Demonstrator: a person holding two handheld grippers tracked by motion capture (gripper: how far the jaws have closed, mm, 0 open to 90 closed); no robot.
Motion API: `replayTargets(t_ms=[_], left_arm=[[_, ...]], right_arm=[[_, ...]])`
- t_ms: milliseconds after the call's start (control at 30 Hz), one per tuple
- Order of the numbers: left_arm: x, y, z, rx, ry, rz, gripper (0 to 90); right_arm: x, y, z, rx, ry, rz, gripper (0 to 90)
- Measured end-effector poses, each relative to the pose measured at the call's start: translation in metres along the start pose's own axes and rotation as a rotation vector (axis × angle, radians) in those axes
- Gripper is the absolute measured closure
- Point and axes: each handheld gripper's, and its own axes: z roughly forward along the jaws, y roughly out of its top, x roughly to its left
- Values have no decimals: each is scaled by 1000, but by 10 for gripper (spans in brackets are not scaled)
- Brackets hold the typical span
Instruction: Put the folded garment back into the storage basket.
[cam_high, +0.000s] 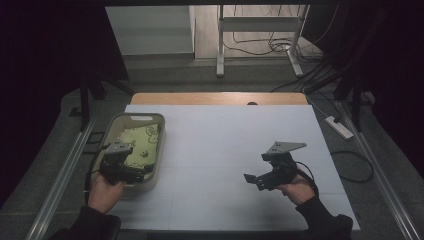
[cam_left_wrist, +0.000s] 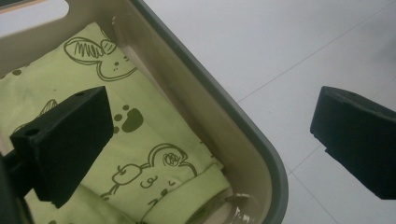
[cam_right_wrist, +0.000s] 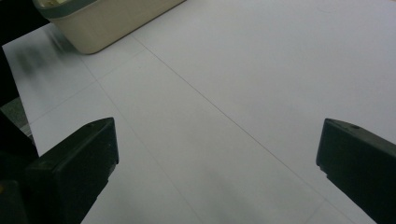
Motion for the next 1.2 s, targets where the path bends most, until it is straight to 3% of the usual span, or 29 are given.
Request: replayTargets(t_ms=[733, 1200], left_arm=[[-3, -18, -13, 6, 44, -8, 0], [-2, -29, -24, -18, 67, -33, 0]], right_arm=[[-10, -36, -36, 2, -69, 58, 0], [-14, -58, -60, -3, -129, 95, 0]])
